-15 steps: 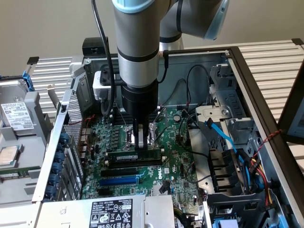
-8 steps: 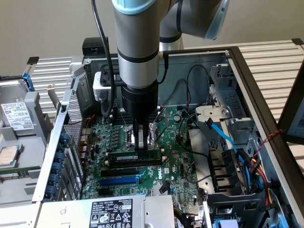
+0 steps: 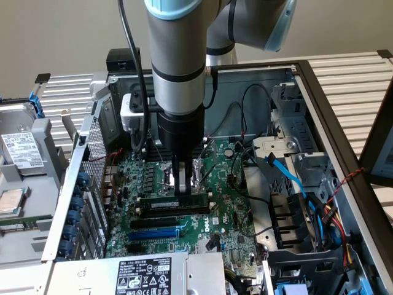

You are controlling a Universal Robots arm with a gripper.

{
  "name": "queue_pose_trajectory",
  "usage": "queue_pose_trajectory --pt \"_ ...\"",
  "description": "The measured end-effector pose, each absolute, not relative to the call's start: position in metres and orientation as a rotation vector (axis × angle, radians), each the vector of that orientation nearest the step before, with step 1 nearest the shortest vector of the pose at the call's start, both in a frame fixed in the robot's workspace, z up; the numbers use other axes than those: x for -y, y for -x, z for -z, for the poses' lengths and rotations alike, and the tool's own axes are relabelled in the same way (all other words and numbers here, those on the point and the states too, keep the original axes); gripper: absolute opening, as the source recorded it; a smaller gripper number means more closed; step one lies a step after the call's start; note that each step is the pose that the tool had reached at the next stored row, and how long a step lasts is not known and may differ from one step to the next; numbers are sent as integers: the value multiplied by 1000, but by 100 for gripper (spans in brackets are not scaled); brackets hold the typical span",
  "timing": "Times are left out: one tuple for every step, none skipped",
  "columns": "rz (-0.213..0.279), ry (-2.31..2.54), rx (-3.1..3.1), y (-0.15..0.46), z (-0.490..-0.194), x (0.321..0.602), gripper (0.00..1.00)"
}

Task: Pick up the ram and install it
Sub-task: 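Insert the ram into the slot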

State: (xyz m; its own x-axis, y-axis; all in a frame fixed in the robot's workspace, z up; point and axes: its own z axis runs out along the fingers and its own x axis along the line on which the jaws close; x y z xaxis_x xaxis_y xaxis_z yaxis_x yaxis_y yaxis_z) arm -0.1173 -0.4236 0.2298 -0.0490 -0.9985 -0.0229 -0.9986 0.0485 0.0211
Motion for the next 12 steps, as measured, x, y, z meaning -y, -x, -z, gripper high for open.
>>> queue_pose_trajectory --pt "-49 2165 -2273 117 -230 424 12" --pt "-48 2165 -2273 117 -230 424 12" --pt "-48 2165 -2273 117 -230 424 12" --pt "-49 2165 -2273 117 -230 424 12" --pt "-49 2165 -2273 117 -230 424 12" --pt "-49 2165 -2273 117 -229 424 12" --pt "-49 2165 -2273 117 -229 424 12" --pt "-49 2165 -2273 117 -229 424 12" --pt "-49 2165 -2273 117 -229 424 12" --pt "-49 2165 -2273 117 -229 424 12" --pt "-49 2165 -2273 117 -229 424 12" --pt "-49 2165 -2273 117 -229 424 12"
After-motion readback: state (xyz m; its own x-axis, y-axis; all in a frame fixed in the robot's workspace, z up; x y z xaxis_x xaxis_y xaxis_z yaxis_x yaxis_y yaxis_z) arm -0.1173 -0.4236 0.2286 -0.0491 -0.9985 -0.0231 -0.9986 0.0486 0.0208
